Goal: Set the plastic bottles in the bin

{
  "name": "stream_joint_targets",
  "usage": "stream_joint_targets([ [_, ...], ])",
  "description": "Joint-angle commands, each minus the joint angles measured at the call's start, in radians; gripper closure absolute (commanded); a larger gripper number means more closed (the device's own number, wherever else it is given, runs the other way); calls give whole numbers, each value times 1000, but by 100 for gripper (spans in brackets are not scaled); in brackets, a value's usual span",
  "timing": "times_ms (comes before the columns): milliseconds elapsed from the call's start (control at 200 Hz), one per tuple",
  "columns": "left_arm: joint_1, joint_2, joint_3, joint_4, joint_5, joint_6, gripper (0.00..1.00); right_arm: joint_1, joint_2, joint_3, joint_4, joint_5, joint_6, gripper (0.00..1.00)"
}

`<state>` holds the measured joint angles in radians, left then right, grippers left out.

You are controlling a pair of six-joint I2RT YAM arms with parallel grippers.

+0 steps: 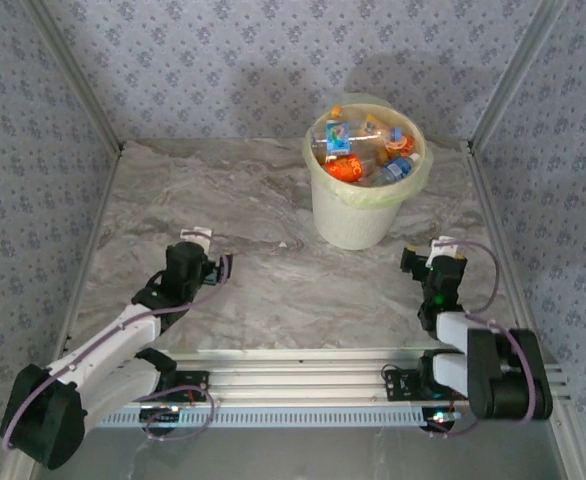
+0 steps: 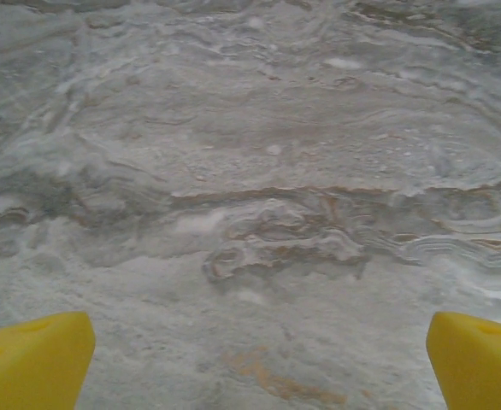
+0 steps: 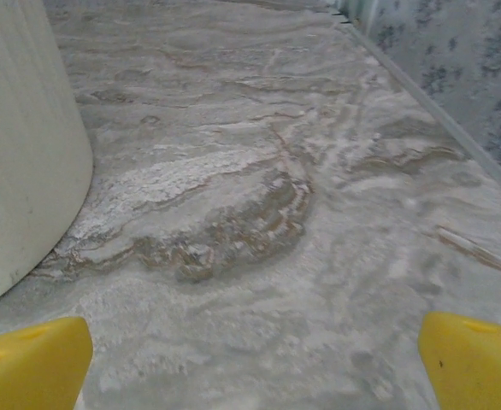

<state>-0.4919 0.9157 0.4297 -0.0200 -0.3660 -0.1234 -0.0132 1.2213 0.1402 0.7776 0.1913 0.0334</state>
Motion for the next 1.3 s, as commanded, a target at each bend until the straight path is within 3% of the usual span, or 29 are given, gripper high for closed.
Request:
stream_joint_targets([
  [0, 37, -26, -2, 107, -63, 42, 0, 15, 108, 91, 164, -51, -58, 0],
  [150, 122, -19, -13, 161, -62, 57, 0, 18, 328, 153, 276, -62, -66, 0],
  [225, 170, -14, -38, 212, -65, 76, 0, -10, 295, 270, -15, -156, -57, 0],
  [280, 217, -6, -65, 262, -44, 80, 0, -42, 302, 245, 49, -208, -41, 0],
  [400, 311, 28, -126, 391, 25, 87, 0, -20, 301, 251, 36, -169, -56, 0],
  [570, 360, 92, -161, 499, 73, 120, 0, -22, 302, 252, 37, -170, -56, 0],
  [899, 388, 363, -135, 789, 118, 182, 0, -21, 302, 251, 37, -171, -56, 0],
  [1069, 492, 491, -132, 932, 260, 91, 0, -22, 302, 252, 37, -170, -56, 0],
  [1179, 519, 630, -152, 1120, 320, 85, 0, -21, 302, 251, 37, -170, -56, 0],
  [1294, 521, 625, -10, 838, 350, 96, 0, -20, 303, 251, 37, -170, -56, 0],
])
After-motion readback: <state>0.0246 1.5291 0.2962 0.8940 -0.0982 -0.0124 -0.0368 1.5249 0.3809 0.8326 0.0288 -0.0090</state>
